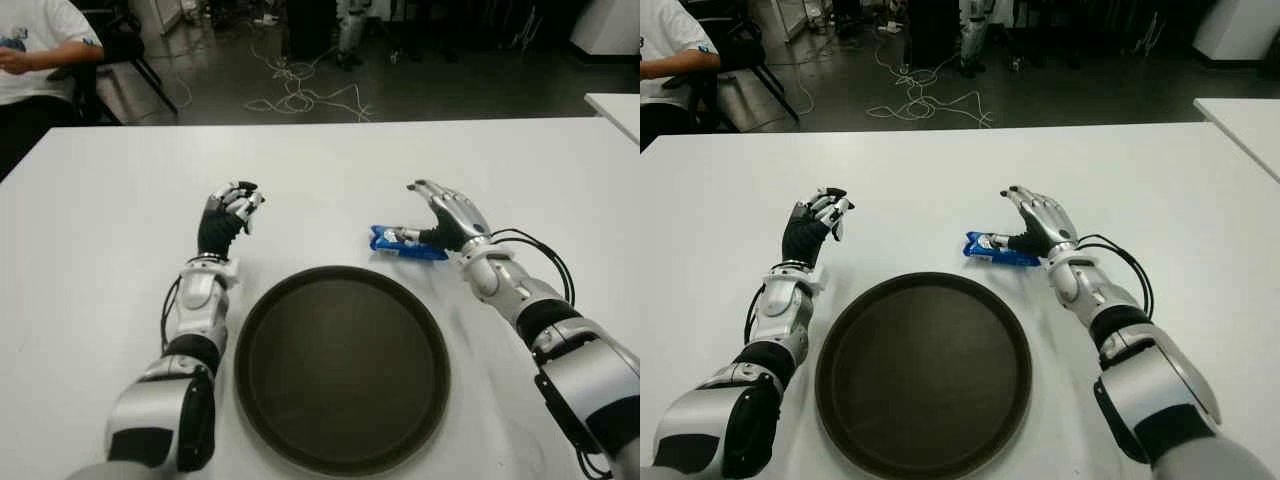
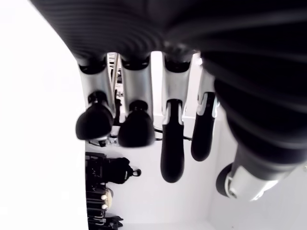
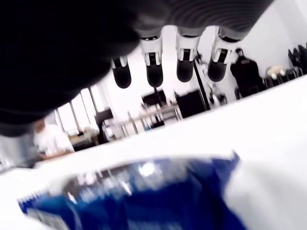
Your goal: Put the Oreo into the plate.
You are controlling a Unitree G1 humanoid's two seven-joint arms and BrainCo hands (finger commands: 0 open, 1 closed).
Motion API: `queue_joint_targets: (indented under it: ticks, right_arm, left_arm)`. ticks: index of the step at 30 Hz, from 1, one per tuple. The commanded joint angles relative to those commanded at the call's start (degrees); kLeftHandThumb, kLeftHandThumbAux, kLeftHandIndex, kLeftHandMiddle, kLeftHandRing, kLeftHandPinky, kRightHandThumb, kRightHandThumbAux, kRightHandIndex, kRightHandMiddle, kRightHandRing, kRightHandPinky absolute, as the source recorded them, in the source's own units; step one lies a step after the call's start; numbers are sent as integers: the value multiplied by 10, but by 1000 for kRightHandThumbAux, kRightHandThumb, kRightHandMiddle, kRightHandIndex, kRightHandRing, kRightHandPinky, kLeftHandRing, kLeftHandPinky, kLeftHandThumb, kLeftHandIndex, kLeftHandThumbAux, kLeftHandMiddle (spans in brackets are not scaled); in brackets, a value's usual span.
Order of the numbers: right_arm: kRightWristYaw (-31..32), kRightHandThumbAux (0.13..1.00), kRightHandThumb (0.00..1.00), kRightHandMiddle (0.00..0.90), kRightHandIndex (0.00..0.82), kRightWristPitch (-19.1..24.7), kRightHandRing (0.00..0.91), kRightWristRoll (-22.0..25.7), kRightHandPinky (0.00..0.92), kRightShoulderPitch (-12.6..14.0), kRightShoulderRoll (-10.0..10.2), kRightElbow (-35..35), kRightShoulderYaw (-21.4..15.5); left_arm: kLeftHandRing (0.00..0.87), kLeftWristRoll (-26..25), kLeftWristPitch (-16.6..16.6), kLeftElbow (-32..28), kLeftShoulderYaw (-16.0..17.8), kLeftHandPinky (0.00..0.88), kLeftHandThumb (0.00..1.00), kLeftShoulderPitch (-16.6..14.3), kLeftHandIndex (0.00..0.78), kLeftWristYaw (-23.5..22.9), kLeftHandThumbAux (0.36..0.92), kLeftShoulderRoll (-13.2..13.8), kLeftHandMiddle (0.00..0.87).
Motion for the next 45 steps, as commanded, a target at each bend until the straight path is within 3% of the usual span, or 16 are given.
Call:
queue_joint_targets:
  ticks: [1, 3, 4, 5, 8, 14, 21, 38, 42, 45]
  right_arm:
    - [-7, 467, 316, 256, 123, -6, 328, 3, 383, 1, 0, -1, -4]
    - [-21, 503, 403, 410, 260, -16, 460, 6, 473, 1, 1, -2, -10]
    - [-29, 509, 420, 440, 286, -20, 486, 7, 492, 1, 1, -2, -13]
    - [-34, 580, 519, 519, 337, -23, 552, 7, 540, 1, 1, -2, -14]
    - [-50, 663, 640, 656, 400, -32, 664, 8, 623, 2, 1, -2, -15]
    - [-66, 699, 698, 788, 433, -45, 773, 11, 727, 3, 0, 0, -19]
    - [-57, 703, 709, 815, 440, -53, 804, 22, 776, 5, 0, 0, -31]
    - [-43, 706, 706, 818, 440, -49, 806, 20, 771, 8, -6, -6, -29]
    - [-40, 708, 704, 779, 437, -52, 771, 20, 710, 9, -6, -6, -27]
    - [-38, 708, 704, 683, 433, -54, 692, 21, 631, 10, -5, -6, -28]
  left_arm:
    - [790, 5, -1, 0, -3, 774, 852, 0, 399, 7, 671, 1, 509]
    - [798, 16, -5, 1, -9, 775, 853, 0, 399, 24, 670, 3, 513]
    - [799, 22, -7, 2, -12, 775, 853, 0, 399, 31, 670, 4, 513]
    - [802, 25, -9, 2, -14, 777, 854, 0, 399, 36, 669, 4, 515]
    - [806, 30, -10, 2, -16, 779, 855, 0, 400, 41, 669, 4, 517]
    - [794, 7, -1, -2, -3, 775, 853, -1, 401, 8, 670, -3, 510]
    - [772, -6, 0, -2, 4, 768, 852, -1, 406, -13, 670, -6, 498]
    - [801, 19, -11, -6, -12, 774, 854, 4, 400, 20, 669, -4, 514]
    - [799, 19, -12, -5, -12, 776, 855, 4, 400, 24, 669, -4, 514]
    - [797, 19, -12, -5, -13, 777, 856, 4, 402, 23, 668, -3, 512]
